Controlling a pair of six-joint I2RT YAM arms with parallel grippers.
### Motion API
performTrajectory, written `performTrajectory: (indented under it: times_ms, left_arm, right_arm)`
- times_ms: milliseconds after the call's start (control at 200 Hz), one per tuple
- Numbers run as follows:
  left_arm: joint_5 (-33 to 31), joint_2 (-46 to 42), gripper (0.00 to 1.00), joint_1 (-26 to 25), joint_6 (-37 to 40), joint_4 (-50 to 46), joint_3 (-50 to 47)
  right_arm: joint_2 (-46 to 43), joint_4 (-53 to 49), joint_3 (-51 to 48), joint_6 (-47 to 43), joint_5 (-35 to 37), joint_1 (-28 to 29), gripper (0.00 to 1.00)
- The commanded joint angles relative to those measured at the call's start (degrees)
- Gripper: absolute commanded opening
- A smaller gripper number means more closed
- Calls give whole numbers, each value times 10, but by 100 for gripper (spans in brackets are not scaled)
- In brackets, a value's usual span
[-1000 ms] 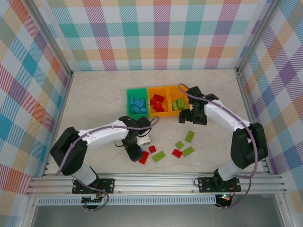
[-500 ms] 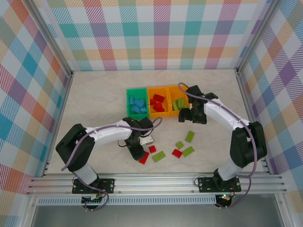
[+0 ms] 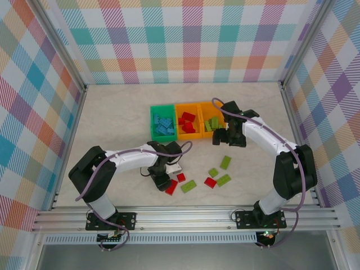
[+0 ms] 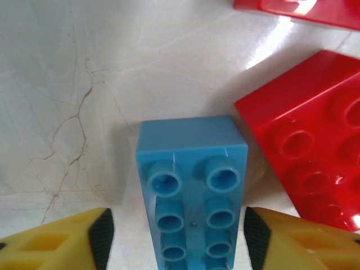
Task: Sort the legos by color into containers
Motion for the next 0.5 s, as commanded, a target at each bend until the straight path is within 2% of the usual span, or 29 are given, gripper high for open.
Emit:
performTrajectory:
  times_ms: [0,145,295,410,495]
  left_arm:
    - [14,15,51,8,-3,8,-8]
    - [32,11,49,37,-6,19,-12]
    - [53,-14,36,76,-18,29,-10]
    - [53,-29,30,94,-30,34,1]
    - [50,-48,30,106,-49,41,14]
  right_arm:
    - [-12,-15,-7,-4,10,1,88]
    - [-26,-12,-17,0,4,-8,89]
    - [-34,-13,-19,-3,3,-18,89]
    - [-33,-14,-17,-4,4,-19,89]
    - [-33,-13,-18,-1,2,-19,89]
